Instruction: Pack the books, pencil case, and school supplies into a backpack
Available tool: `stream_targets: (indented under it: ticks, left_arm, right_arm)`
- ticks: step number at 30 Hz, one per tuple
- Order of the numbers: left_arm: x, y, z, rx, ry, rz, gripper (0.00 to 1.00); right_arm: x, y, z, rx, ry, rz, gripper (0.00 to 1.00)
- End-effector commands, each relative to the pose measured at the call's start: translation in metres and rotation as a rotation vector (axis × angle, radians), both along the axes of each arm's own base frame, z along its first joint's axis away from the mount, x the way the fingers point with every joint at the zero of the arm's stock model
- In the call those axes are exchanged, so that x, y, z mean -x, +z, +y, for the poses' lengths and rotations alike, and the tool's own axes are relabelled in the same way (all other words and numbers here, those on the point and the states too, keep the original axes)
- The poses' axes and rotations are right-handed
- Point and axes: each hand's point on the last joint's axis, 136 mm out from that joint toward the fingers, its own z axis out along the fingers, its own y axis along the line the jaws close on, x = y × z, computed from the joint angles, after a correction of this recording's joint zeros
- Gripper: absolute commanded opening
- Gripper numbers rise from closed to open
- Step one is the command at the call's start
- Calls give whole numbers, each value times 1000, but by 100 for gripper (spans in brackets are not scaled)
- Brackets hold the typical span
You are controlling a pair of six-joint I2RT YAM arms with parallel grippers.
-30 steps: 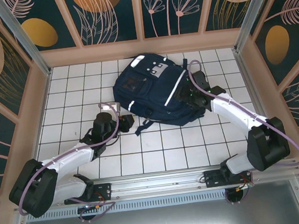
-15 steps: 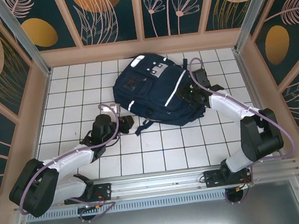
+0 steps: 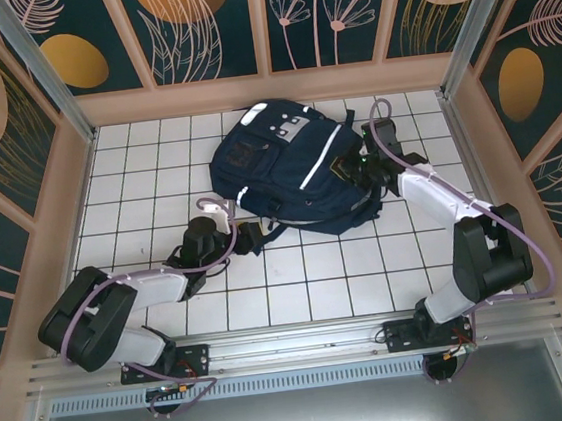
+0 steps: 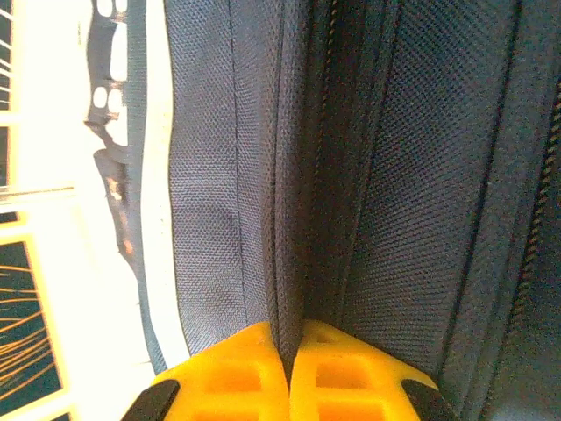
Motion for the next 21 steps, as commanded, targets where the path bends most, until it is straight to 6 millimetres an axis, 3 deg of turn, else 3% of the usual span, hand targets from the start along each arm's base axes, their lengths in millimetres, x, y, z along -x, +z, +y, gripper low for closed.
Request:
stream_targets:
  ticks: [1, 9, 16, 21]
  left_arm:
    - [-10, 15, -7, 59, -2, -54, 51]
    - [-5, 23, -32, 210, -139, -67, 54]
    - [-18, 15, -29, 373, -158, -14, 55]
    - [-16, 16, -40, 524, -218, 39, 58]
  right_arm:
    - [-15, 74, 15, -154, 20, -133, 0]
    - [-18, 90, 20, -251, -1, -84, 0]
    - [-24, 109, 23, -303, -16, -79, 0]
    - [-28, 114, 26, -323, -11, -76, 0]
